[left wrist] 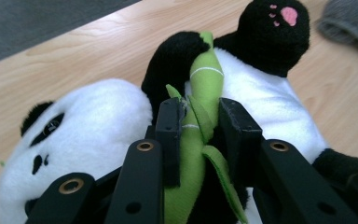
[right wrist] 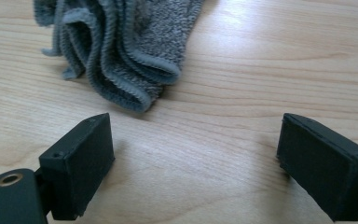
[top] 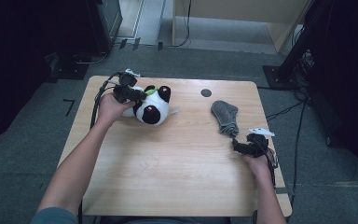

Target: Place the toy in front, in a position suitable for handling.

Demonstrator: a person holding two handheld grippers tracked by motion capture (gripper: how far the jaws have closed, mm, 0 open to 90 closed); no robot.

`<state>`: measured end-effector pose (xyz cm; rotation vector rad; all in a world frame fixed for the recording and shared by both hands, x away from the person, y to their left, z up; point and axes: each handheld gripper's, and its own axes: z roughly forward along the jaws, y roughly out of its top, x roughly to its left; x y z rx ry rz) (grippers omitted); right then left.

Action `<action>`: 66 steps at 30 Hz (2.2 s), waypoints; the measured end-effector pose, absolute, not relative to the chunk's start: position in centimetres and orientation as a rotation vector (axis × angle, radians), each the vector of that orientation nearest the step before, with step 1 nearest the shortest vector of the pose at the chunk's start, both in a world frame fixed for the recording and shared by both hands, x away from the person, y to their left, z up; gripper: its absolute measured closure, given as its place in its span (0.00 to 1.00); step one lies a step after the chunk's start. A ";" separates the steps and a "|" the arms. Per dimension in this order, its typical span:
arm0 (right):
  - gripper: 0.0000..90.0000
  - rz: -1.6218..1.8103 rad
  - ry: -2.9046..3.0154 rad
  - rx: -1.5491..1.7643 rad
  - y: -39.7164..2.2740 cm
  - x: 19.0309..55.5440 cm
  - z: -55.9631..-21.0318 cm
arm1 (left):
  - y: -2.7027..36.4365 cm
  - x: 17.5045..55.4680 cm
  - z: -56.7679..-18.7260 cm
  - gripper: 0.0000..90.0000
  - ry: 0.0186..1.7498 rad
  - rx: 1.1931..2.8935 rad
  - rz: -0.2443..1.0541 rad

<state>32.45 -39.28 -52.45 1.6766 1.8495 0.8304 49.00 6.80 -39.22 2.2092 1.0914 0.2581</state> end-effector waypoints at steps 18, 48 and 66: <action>0.18 0.826 1.849 1.717 -39.1 32.9 -50.7 | 4.4 40.6 -38.1 0.79 1.136 2.113 0.231; 0.44 0.890 1.933 1.620 -34.8 40.9 -48.7 | 1.7 34.4 -41.6 0.68 1.068 2.074 0.169; 0.84 0.854 2.055 1.676 -35.2 42.1 -49.4 | 3.7 34.1 -40.5 0.39 0.974 2.045 0.201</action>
